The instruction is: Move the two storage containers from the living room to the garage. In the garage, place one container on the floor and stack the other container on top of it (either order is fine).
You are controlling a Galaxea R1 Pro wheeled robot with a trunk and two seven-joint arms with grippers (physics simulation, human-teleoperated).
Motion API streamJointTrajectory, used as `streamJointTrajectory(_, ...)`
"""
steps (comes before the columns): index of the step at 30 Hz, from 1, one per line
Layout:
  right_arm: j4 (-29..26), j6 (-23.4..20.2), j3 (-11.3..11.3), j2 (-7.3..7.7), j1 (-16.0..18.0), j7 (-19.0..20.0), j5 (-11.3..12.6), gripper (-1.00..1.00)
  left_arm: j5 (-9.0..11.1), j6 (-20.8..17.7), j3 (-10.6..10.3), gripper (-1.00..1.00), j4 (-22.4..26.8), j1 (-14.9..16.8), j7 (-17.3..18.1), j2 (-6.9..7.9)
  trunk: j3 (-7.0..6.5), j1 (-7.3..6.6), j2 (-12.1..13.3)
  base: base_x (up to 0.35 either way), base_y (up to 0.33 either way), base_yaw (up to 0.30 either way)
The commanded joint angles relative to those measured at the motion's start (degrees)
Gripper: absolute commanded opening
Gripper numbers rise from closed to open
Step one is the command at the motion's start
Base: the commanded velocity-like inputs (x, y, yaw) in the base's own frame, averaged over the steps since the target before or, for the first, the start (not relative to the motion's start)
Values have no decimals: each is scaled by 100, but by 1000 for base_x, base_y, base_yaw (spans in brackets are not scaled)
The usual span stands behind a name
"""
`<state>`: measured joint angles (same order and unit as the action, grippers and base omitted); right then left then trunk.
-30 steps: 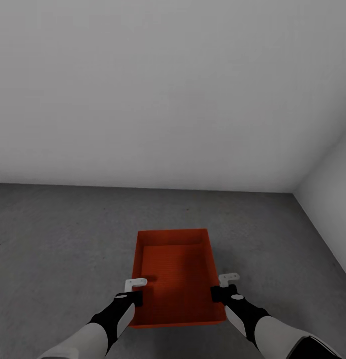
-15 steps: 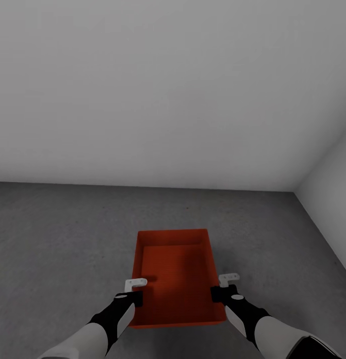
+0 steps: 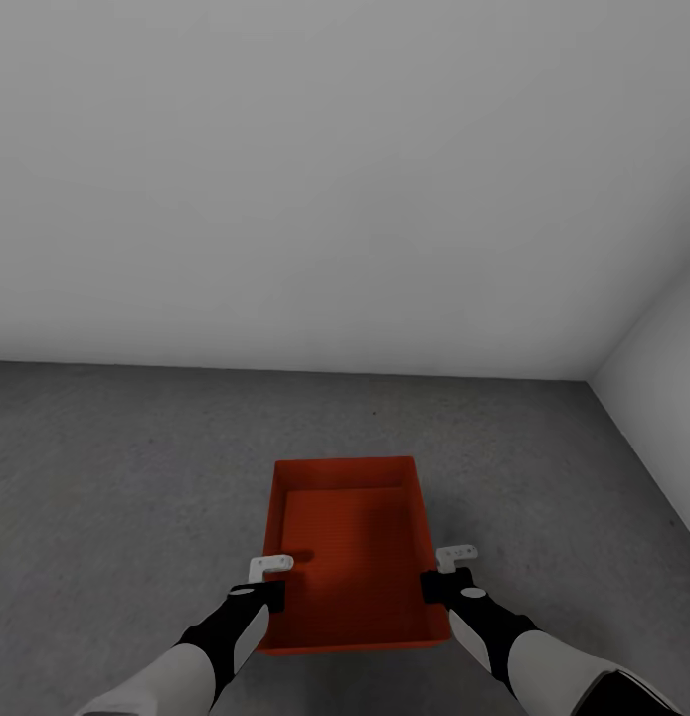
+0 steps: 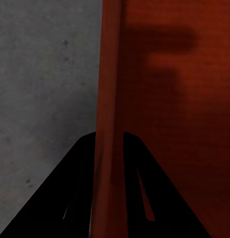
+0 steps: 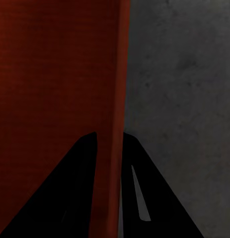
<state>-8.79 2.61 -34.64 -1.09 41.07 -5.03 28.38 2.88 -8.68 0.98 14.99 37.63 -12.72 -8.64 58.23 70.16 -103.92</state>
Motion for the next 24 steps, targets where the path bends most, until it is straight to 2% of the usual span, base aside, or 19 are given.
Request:
streamJointTrajectory(1,88,29,63,12,6,-50,78,-100,-68,-37,-71,-100,31,-1,-47,3,3,-1,-2,0,0,0)
streamJointTrajectory(6,88,29,63,12,6,-55,78,-100,-68,-37,-71,-100,31,-1,-47,3,3,-1,-2,0,0,-18)
streamJointTrajectory(16,90,29,63,12,6,-57,80,-100,-68,-37,-71,-100,31,-1,-47,3,3,-1,-2,0,0,-187)
streamJointTrajectory(24,88,29,63,12,6,-50,80,-100,-68,-37,-71,-100,31,-1,-47,3,23,-1,-2,0,0,-25)
